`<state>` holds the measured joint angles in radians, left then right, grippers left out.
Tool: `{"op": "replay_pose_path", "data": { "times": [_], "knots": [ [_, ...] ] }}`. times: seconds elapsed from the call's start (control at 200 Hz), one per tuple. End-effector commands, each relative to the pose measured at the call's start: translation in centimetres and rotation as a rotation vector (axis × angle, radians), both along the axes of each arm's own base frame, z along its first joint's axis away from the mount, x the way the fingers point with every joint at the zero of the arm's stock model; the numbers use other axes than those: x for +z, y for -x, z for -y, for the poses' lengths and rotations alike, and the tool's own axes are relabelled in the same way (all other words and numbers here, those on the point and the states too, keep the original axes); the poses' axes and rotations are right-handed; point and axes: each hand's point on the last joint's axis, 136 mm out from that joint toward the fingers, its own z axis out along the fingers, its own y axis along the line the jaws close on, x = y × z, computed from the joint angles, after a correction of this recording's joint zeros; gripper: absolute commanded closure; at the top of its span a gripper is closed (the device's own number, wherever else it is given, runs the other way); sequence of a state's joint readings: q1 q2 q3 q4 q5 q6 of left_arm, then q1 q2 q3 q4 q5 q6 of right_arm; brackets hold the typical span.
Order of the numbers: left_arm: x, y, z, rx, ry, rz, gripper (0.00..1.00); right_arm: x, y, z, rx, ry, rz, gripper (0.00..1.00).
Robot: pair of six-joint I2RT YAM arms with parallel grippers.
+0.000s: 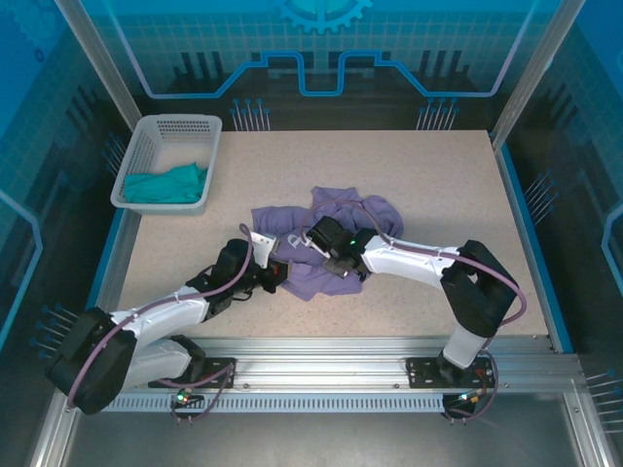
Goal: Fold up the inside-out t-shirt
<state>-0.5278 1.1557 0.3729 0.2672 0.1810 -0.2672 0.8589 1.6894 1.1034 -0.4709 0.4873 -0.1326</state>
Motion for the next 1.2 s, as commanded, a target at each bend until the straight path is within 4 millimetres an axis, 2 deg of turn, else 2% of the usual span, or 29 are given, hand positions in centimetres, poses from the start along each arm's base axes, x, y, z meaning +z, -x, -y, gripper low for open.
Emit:
{"op": "replay_pose_path", "data": {
  "times": [0.0,0.285,0.7,0.725,0.88,1.08,1.196],
  "knots": [
    [1.0,-0.4,0.1,0.001,0.01,0.026,1.0,3.2,0.5,-0.9,0.024,-0.13,0.015,1.0],
    [1.4,-0.6,0.2,0.0,0.014,0.04,1.0,7.4,1.9,-1.1,0.01,-0.601,-0.193,1.0],
    [2.3,-1.0,-0.4,0.04,0.105,0.051,1.0,12.0,1.3,1.0,-0.022,-1.181,-0.464,1.0],
    [2.5,-1.1,-0.4,0.04,0.118,0.05,1.0,11.2,1.6,1.1,-0.037,-1.198,-0.494,1.0],
    [2.9,-0.9,0.6,-0.004,0.161,0.041,1.0,11.0,1.3,0.2,-0.051,-1.305,-0.558,0.97],
    [4.3,-0.7,2.2,-0.082,0.245,0.051,1.0,7.0,-0.1,0.4,-0.233,-1.278,-0.576,0.91],
    [4.7,-0.5,2.9,-0.119,0.277,0.051,1.0,7.2,-0.3,-0.6,-0.203,-1.331,-0.587,0.91]
  ]
}}
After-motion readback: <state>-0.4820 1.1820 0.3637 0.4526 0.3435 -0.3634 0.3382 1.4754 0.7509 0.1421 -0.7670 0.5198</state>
